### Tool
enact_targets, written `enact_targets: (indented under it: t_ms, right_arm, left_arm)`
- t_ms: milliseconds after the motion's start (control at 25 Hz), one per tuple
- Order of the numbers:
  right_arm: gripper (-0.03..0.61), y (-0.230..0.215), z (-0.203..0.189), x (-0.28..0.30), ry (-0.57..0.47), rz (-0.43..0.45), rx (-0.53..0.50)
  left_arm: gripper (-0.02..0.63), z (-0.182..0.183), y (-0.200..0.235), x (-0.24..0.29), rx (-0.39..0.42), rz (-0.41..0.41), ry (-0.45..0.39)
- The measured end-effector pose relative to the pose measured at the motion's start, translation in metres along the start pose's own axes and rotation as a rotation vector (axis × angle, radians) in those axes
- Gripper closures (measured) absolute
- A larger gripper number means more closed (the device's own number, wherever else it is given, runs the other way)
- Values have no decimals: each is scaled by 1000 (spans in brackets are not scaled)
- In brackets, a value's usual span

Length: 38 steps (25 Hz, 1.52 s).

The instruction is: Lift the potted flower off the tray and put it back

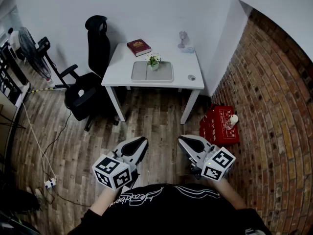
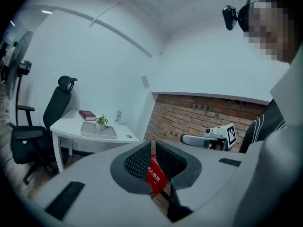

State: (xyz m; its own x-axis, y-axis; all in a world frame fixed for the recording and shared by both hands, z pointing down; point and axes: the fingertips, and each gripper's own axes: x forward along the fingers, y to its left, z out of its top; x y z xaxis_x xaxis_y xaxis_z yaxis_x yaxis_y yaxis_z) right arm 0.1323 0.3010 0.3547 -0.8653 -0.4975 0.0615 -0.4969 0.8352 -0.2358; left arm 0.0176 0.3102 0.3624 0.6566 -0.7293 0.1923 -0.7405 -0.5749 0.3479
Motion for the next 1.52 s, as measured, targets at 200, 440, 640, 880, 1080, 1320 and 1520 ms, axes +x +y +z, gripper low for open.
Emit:
enact_targets:
  t_ms: [200,440,640,880,1080,1320,1520]
  right_arm:
    - [578,2,-4,8,21,-31,-2]
    - [578,10,-18,14,34,-64,29]
    - [496,20,-15,28,-4,-69,5]
    - [357,28,-25,45,-19,-74,-7]
    - [270,15,-39,60,20,-95,-29]
    - [184,-40,-35,88,15,-121,-18]
    - [159,-106,-34,126,31,-110,0]
  left_arm:
    - [561,0,10,-6,0,-11,-10]
    - [561,-13,25,-26,-40,17,-5]
    - [561,-15,35,-48,-18,34,-14]
    - [561,-23,56,-66,-25,67,-9]
    - [561,-24,71,-59,-23,81,6]
    - [561,-17,107,-21,-29,101,32]
    - [561,-1,152,31,-39,132,53]
